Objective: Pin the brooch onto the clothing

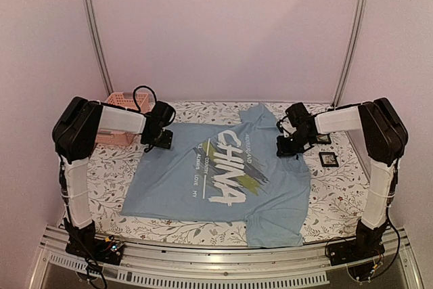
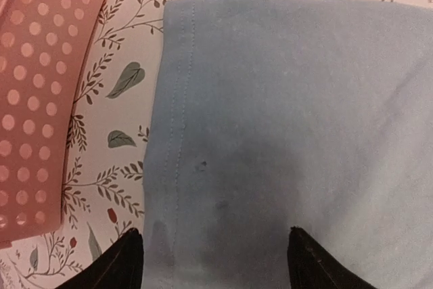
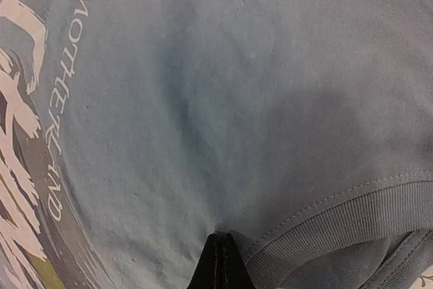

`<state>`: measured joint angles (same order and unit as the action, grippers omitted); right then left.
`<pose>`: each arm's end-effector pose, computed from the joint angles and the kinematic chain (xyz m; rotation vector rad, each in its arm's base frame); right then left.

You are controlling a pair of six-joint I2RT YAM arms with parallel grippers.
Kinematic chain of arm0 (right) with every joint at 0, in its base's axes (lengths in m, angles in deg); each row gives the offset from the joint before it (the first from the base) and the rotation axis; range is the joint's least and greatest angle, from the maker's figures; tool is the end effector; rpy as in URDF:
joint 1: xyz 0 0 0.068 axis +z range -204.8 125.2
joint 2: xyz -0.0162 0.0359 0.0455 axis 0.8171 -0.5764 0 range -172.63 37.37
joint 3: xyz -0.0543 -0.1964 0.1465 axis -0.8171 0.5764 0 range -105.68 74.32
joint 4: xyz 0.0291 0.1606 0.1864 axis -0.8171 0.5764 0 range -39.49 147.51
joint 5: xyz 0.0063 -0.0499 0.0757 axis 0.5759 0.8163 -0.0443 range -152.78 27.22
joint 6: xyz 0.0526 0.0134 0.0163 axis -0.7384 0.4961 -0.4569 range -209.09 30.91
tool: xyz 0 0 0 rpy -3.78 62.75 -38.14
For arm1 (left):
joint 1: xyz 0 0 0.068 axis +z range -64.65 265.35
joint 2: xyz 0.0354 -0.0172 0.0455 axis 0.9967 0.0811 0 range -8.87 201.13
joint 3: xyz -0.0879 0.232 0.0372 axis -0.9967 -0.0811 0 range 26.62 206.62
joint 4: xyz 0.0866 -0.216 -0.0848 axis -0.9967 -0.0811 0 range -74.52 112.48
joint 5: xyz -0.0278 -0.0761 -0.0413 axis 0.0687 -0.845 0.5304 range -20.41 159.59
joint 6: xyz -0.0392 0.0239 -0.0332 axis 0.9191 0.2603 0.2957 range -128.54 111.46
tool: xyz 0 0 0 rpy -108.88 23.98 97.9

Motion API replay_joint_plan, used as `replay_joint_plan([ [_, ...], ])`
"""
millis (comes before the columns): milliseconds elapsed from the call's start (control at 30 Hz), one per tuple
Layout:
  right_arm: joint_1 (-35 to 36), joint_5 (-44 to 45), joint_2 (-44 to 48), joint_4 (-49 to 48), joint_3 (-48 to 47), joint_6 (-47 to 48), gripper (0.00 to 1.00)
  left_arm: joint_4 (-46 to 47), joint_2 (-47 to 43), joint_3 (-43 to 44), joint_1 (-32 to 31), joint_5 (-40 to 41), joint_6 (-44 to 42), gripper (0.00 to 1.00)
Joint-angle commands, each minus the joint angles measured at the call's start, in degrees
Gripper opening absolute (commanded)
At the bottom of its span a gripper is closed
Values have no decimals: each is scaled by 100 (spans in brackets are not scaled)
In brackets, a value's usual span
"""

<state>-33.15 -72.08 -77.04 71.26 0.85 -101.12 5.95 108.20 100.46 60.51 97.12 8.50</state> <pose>0.3570 0.1486 0.1281 -0.2802 2.6723 0.4054 0.3649 -0.1487 0.1200 0.0048 2.4714 0.3260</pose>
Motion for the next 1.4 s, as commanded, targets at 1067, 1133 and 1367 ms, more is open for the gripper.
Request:
replay_joint_plan([
  [1067, -148, 459, 1123, 1081, 200, 75, 0, -162, -1914, -1357, 197, -504, 649, 69],
  [1133, -149, 413, 1067, 1069, 244, 83, 0, -264, -2370, -1871, -38, -484, 1053, 69],
  [1367, -151, 406, 1031, 826, 662, 26, 0, -360, -3612, -3669, -644, -1139, 2867, 68],
])
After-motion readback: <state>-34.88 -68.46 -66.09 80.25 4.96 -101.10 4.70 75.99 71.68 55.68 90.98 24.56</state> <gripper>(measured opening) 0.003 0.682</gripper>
